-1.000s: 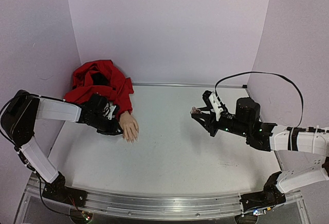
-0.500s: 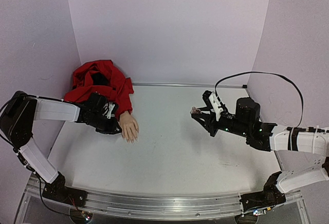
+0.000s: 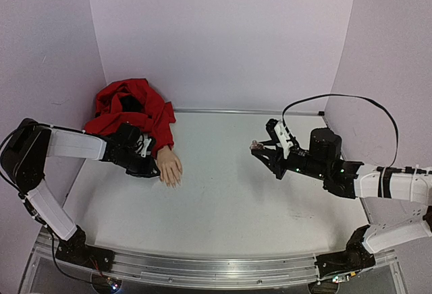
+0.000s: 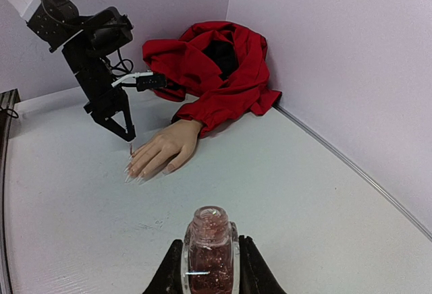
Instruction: Paint the nails
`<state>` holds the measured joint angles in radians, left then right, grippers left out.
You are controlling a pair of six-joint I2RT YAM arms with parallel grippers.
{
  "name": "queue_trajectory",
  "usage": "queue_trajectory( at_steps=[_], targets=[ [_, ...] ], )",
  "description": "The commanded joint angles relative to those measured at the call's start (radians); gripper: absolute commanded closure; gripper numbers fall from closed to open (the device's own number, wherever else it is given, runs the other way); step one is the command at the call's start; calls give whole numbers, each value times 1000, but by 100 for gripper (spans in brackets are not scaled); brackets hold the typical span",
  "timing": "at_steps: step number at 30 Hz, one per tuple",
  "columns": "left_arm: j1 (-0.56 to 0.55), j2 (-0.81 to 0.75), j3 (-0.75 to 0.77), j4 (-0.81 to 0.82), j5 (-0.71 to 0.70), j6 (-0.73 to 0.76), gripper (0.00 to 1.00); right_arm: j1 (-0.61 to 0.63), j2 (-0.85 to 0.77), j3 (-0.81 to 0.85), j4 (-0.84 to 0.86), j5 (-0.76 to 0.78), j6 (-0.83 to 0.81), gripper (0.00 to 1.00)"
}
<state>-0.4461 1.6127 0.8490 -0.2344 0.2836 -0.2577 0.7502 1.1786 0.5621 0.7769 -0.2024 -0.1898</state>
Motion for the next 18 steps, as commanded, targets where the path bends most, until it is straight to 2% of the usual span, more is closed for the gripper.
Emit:
queue_trajectory(
  at_steps=[1,18],
  targets=[
    [-2,10,47,34,6,17,100,-6,-7,10,56,-11,1,100],
    [-2,-13,42,43,12,12,100,-6,-1,11,56,-12,1,100]
  ],
)
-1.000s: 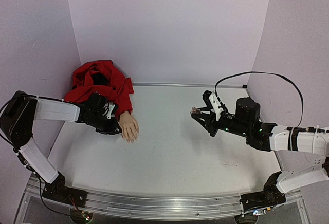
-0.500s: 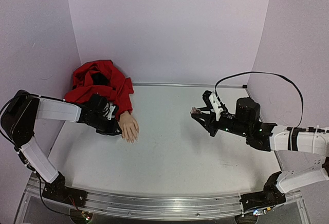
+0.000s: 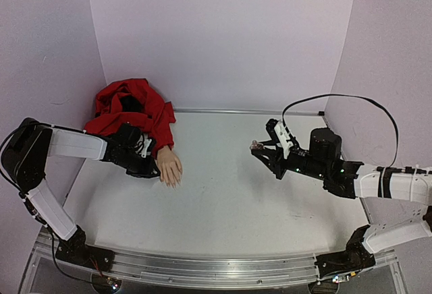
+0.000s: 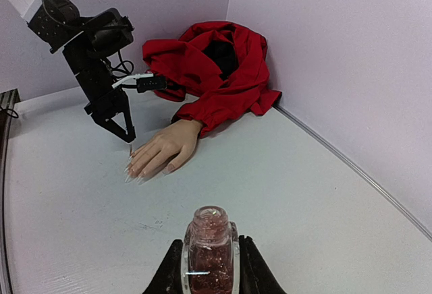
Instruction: Paint the nails
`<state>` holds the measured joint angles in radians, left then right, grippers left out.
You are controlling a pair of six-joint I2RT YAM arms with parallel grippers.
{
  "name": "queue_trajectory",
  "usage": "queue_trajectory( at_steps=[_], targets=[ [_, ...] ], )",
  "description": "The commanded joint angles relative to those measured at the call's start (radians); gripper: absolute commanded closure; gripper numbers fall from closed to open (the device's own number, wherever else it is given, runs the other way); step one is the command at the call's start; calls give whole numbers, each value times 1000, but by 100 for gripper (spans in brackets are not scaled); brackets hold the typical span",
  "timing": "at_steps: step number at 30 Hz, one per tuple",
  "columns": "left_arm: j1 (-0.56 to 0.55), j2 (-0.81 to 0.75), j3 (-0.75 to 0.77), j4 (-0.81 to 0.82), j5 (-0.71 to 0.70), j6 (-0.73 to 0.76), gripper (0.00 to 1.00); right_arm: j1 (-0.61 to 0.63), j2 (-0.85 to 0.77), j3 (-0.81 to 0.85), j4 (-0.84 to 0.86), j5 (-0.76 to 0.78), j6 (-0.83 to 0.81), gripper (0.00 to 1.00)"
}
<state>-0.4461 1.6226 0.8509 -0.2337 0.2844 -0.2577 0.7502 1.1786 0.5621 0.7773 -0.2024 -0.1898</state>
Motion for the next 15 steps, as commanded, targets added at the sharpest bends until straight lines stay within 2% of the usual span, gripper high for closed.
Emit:
queue_trajectory(
  at_steps=[1,15],
  targets=[
    [-2,-27,39,42,12,12,100,-5,-1,10,56,-13,1,100],
    [-2,-47,34,40,4,14,100,-6,0,12,56,-13,1,100]
  ],
)
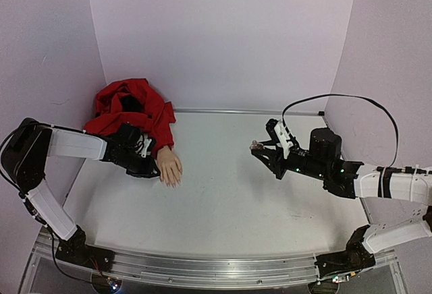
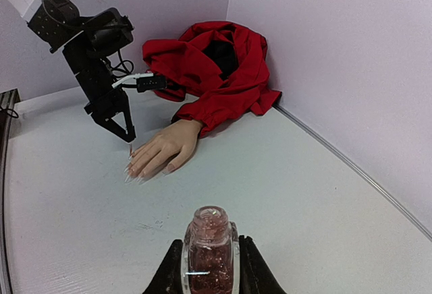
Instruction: Paint the nails
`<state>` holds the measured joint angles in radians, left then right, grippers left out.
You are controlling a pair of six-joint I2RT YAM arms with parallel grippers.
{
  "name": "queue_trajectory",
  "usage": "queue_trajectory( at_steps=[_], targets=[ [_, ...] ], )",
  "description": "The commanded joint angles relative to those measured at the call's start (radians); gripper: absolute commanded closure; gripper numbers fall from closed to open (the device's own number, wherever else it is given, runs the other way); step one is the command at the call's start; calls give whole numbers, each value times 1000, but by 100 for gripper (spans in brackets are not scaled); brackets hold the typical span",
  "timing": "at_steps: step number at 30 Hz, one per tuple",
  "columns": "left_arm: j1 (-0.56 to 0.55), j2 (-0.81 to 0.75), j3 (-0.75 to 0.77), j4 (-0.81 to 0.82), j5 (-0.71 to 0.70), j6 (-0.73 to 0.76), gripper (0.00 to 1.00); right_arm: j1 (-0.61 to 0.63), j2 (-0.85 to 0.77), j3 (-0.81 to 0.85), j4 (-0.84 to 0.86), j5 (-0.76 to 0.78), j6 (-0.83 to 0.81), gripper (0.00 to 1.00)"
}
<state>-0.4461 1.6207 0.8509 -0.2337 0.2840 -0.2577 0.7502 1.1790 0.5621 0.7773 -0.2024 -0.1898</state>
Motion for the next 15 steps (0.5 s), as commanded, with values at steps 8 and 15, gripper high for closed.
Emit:
queue_trajectory(
  at_steps=[8,15],
  targets=[
    [-2,-27,33,52,7,12,100,-6,-1,14,56,-15,1,100],
    [-2,-13,38,59,6,17,100,-5,-1,13,56,-14,1,100]
  ],
)
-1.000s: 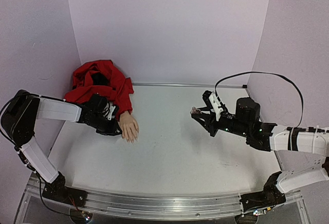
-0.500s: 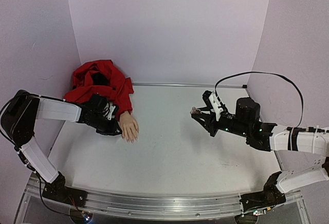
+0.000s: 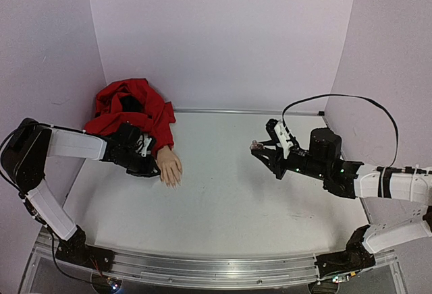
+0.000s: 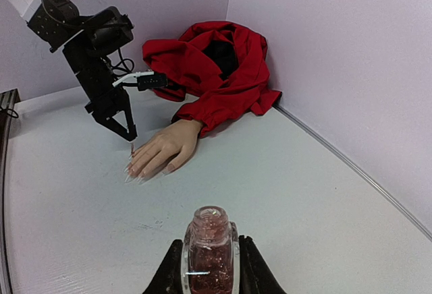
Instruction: Paint the nails
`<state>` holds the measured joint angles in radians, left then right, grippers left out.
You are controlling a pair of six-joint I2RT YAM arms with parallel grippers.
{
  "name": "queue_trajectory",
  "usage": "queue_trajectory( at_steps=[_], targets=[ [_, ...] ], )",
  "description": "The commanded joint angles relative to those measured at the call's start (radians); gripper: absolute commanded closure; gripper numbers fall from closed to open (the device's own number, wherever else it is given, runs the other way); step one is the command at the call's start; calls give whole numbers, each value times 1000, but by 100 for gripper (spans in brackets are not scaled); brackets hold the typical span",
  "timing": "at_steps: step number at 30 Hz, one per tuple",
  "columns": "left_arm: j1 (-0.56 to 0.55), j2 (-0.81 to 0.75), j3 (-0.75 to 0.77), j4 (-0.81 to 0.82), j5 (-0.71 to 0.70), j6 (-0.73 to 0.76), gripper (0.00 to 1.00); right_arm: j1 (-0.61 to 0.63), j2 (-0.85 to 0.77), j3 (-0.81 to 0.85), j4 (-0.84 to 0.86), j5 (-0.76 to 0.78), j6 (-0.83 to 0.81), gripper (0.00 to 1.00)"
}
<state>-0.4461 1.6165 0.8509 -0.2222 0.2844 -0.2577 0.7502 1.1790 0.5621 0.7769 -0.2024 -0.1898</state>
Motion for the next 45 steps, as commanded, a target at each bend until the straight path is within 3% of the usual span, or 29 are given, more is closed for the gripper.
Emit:
queue_trajectory(
  at_steps=[1,45],
  targets=[
    [-2,-7,36,47,3,17,100,-6,-1,13,56,-14,1,100],
    [-3,-82,-43,10,24,7,100,-5,-6,10,56,-18,4,100]
  ],
)
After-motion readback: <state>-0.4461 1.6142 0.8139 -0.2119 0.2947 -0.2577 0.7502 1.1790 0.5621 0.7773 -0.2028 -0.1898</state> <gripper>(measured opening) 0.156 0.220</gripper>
